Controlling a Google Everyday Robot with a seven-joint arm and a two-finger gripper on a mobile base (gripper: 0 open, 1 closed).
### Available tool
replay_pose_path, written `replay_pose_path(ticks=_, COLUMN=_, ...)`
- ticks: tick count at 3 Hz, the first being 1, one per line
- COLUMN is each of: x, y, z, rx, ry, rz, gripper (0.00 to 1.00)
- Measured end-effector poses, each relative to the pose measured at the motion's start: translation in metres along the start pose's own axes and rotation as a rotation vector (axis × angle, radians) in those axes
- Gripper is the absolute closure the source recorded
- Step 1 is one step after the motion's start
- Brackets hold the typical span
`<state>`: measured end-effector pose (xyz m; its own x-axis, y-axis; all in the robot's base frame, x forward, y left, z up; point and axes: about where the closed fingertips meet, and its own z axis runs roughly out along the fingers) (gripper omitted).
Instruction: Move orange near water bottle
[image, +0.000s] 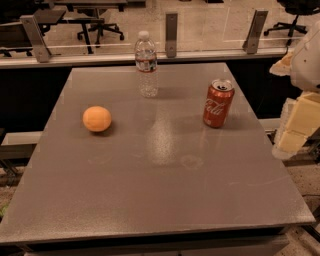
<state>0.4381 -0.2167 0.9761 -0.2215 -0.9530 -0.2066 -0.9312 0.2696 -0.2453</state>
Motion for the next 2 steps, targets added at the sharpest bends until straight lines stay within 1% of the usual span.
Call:
replay_pose_path(ticks=1, x=0.0, y=0.0, z=0.0, rx=0.0, ry=0.0, rz=0.0, gripper=0.0)
replay_pose_path(ticks=2, x=-0.012, y=-0.002, z=0.001, rx=0.016, ry=-0.024, rz=-0.011, gripper=0.0)
